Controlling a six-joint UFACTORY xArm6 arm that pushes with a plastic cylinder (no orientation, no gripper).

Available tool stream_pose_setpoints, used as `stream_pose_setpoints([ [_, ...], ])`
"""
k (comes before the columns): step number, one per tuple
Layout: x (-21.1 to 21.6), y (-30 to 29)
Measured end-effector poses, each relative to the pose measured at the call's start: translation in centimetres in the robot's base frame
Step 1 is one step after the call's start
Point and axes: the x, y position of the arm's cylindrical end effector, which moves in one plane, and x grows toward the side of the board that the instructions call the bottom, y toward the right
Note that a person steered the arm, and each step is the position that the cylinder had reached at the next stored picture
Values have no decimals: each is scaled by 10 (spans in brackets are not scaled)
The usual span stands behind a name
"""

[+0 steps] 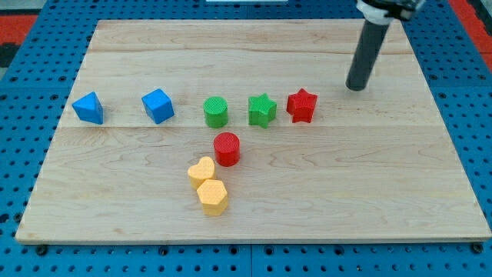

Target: Slightly move the red star towards the green star

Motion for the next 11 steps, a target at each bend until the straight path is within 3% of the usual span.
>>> stream_pose_setpoints([
  [1, 33, -21],
  [2, 40, -28],
  [3, 10, -44],
  [6, 87, -66],
  [11, 137, -117],
])
